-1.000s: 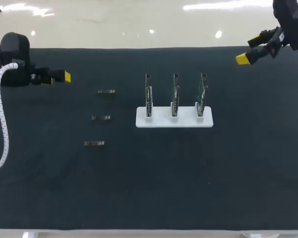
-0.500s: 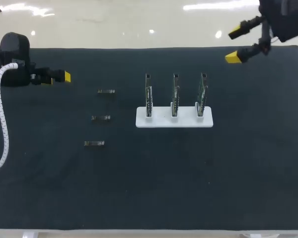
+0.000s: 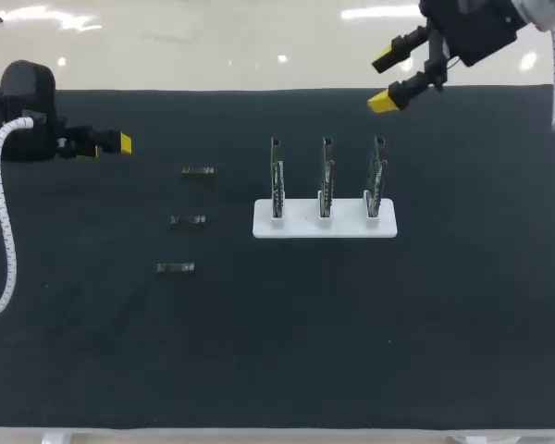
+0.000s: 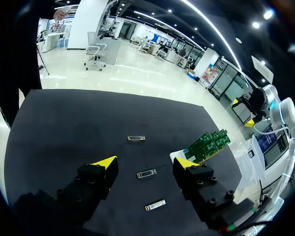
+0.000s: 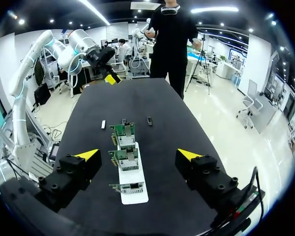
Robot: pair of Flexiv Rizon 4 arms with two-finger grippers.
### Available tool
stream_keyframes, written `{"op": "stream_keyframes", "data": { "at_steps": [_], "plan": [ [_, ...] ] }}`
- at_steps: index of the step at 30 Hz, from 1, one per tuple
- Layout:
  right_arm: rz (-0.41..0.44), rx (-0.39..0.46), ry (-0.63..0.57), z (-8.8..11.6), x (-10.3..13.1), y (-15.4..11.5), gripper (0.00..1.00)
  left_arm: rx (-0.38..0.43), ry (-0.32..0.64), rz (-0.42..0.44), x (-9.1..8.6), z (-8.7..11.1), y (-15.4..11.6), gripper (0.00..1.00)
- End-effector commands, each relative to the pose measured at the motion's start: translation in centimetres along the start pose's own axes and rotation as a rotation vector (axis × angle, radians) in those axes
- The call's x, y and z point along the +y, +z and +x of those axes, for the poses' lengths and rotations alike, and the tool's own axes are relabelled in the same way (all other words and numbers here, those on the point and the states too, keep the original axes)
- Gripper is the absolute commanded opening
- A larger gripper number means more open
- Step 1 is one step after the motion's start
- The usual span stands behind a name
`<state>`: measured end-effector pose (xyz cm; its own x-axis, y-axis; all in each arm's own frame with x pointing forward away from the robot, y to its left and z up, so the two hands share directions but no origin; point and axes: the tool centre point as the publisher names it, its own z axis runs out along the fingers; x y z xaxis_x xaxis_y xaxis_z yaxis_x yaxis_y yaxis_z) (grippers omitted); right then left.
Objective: Pick up the optical module with the left hand, and insert it into the network port with the right hand.
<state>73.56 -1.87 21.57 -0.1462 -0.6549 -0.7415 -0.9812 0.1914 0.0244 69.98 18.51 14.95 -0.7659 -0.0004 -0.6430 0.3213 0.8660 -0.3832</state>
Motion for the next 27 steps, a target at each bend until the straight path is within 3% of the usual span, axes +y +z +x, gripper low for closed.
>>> {"op": "stream_keyframes", "data": {
  "at_steps": [1, 16, 20, 25, 27],
  "plan": [
    [0.027, 0.004, 0.002, -0.1, 0.6, 0.0, 1.00, 0.003, 0.000, -0.002, 0.0, -0.1, 0.0, 1.00],
    [0.027, 0.004, 0.002, -0.1, 0.6, 0.0, 1.00, 0.003, 0.000, -0.002, 0.0, -0.1, 0.0, 1.00],
    [0.027, 0.004, 0.002, -0.1, 0.6, 0.0, 1.00, 0.068, 0.173, 0.036, 0.8, 1.7, -0.8, 1.00],
    [0.027, 0.004, 0.002, -0.1, 0.6, 0.0, 1.00, 0.191, 0.503, 0.007, 2.7, 4.0, -1.2, 1.00],
    [0.027, 0.004, 0.002, -0.1, 0.6, 0.0, 1.00, 0.199, 0.587, 0.016, 3.3, 4.7, -1.1, 1.00]
  ]
}}
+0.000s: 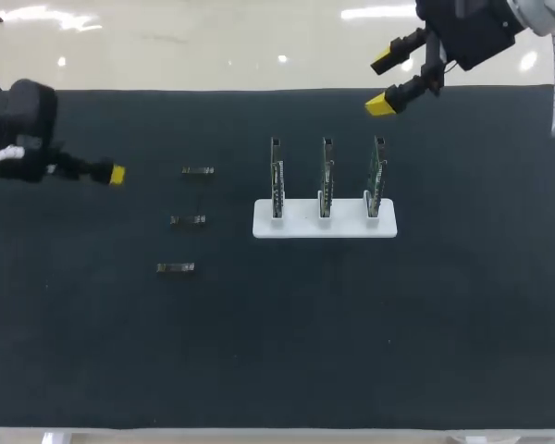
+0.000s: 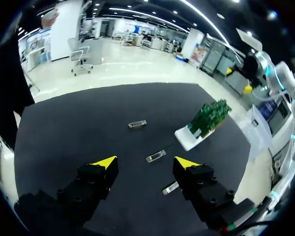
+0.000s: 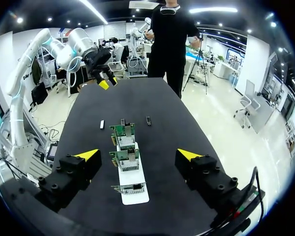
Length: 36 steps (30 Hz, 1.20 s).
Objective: Pick up the optical module with the left hand, and insert it into the network port with the right hand.
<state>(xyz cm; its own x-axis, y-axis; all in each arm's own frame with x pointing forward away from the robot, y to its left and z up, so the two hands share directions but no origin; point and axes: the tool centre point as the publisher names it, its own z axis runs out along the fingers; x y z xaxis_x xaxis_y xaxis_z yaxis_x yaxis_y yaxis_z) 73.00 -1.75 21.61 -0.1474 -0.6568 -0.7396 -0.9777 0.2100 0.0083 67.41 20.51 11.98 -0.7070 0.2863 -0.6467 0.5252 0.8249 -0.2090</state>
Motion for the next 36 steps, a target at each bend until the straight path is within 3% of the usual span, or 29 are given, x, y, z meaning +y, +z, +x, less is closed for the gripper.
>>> {"op": "stream_keyframes", "data": {
  "at_steps": [1, 5, 9, 12, 17, 20, 23, 36],
  "plan": [
    [0.002, 0.001, 0.001, 0.0, 0.1, 0.0, 1.00, 0.096, 0.366, 0.012, 1.3, 1.6, -0.5, 1.00],
    [0.002, 0.001, 0.001, 0.0, 0.1, 0.0, 1.00, 0.129, 0.504, -0.013, 1.3, 2.5, -0.2, 1.00],
    [0.002, 0.001, 0.001, 0.0, 0.1, 0.0, 1.00, 0.154, 0.725, -0.070, 1.3, 3.1, 0.3, 1.00],
    [0.002, 0.001, 0.001, 0.0, 0.1, 0.0, 1.00, 0.212, 0.869, -0.118, 1.4, 3.2, 0.6, 1.00],
    [0.002, 0.001, 0.001, 0.0, 0.1, 0.0, 1.00, 0.304, 1.102, -0.126, 1.5, 2.9, 0.4, 1.00],
    [0.002, 0.001, 0.001, 0.0, 0.1, 0.0, 1.00, 0.368, 1.186, -0.115, 1.7, 2.6, 0.1, 1.00],
    [0.002, 0.001, 0.001, 0.0, 0.1, 0.0, 1.00, 0.378, 1.145, -0.093, 1.4, 2.3, -0.2, 1.00],
    [0.002, 0.001, 0.001, 0.0, 0.1, 0.0, 1.00, 0.378, 1.145, -0.093, 1.4, 2.3, -0.2, 1.00]
  ]
}}
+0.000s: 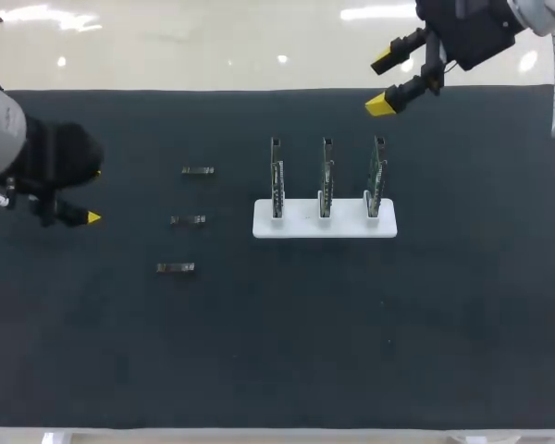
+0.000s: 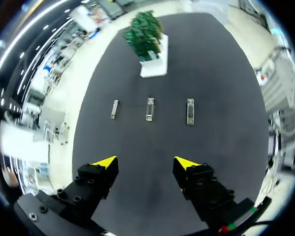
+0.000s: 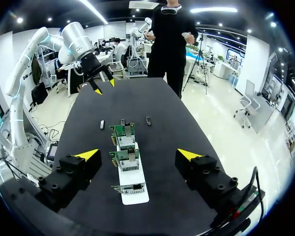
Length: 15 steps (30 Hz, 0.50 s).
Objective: Pick up the optical module with the left hand, and insert it into the network port with the right hand.
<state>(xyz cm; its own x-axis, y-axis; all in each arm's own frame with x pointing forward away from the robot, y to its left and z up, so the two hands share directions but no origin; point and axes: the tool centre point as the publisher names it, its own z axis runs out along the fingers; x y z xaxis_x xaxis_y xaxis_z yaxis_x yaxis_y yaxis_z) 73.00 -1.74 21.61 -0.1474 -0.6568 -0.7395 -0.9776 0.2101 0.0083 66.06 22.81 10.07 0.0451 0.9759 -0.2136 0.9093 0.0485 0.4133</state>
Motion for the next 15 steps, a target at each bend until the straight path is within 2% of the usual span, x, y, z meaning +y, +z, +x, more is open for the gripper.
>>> {"op": "stream_keyframes", "data": {
  "at_steps": [1, 5, 9, 15],
  "plan": [
    [0.002, 0.001, 0.001, 0.0, 0.1, 0.0, 1.00, 0.047, 0.020, 0.010, 0.4, -0.4, 0.0, 1.00],
    [0.002, 0.001, 0.001, 0.0, 0.1, 0.0, 1.00, 0.057, 0.011, 0.014, 0.2, -0.6, 0.2, 1.00],
    [0.002, 0.001, 0.001, 0.0, 0.1, 0.0, 1.00, 0.098, 0.038, 0.109, -0.4, -1.3, 0.6, 1.00],
    [0.002, 0.001, 0.001, 0.0, 0.1, 0.0, 1.00, 0.157, 0.048, 0.183, -1.5, -2.6, 1.6, 1.00]
  ]
}}
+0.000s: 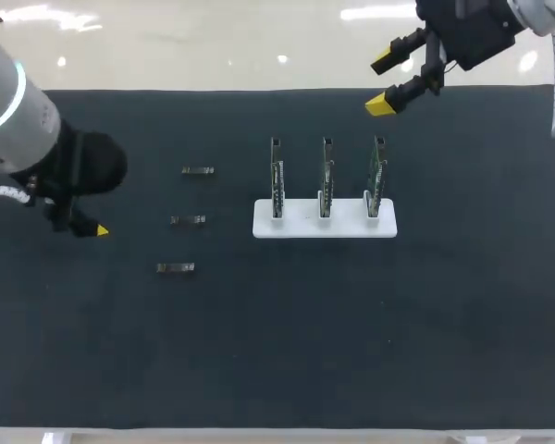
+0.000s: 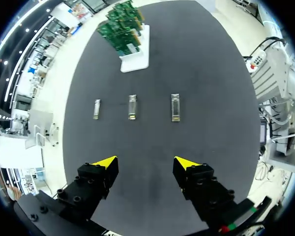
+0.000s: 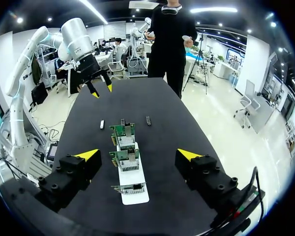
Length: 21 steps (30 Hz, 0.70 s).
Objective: Pick up the optical module with the left hand, and insert it into the network port with the right hand.
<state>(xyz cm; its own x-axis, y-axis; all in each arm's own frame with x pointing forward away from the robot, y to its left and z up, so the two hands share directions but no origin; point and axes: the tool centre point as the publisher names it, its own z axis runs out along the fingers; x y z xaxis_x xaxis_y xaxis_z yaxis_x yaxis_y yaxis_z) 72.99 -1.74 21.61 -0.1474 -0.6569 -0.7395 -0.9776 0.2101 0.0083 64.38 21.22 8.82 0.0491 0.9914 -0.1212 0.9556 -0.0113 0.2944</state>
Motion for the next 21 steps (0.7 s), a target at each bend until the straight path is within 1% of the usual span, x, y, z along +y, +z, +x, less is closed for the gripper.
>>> {"op": "stream_keyframes", "data": {
  "at_steps": [1, 5, 8, 13, 16, 18, 19, 21],
  "plan": [
    [0.002, 0.001, 0.001, 0.0, 0.1, 0.0, 1.00, 0.070, 0.012, 0.061, 0.6, -1.4, 0.8, 1.00],
    [0.002, 0.001, 0.001, 0.0, 0.1, 0.0, 1.00, 0.091, 0.030, 0.115, 0.1, -2.4, 1.9, 1.00],
    [0.002, 0.001, 0.001, 0.0, 0.1, 0.0, 1.00, 0.106, 0.026, 0.153, -0.1, -3.3, 2.8, 1.00],
    [0.002, 0.001, 0.001, 0.0, 0.1, 0.0, 1.00, 0.139, 0.022, 0.215, -0.5, -4.2, 3.8, 1.00],
    [0.002, 0.001, 0.001, 0.0, 0.1, 0.0, 1.00, 0.151, 0.033, 0.248, -1.0, -4.4, 4.3, 1.00],
    [0.002, 0.001, 0.001, 0.0, 0.1, 0.0, 1.00, 0.151, 0.053, 0.261, -1.2, -4.4, 4.5, 1.00],
    [0.002, 0.001, 0.001, 0.0, 0.1, 0.0, 1.00, 0.138, 0.058, 0.243, -1.3, -4.2, 4.5, 1.00],
    [0.002, 0.001, 0.001, 0.0, 0.1, 0.0, 1.00, 0.145, 0.076, 0.233, -1.3, -4.1, 4.4, 1.00]
  ]
}}
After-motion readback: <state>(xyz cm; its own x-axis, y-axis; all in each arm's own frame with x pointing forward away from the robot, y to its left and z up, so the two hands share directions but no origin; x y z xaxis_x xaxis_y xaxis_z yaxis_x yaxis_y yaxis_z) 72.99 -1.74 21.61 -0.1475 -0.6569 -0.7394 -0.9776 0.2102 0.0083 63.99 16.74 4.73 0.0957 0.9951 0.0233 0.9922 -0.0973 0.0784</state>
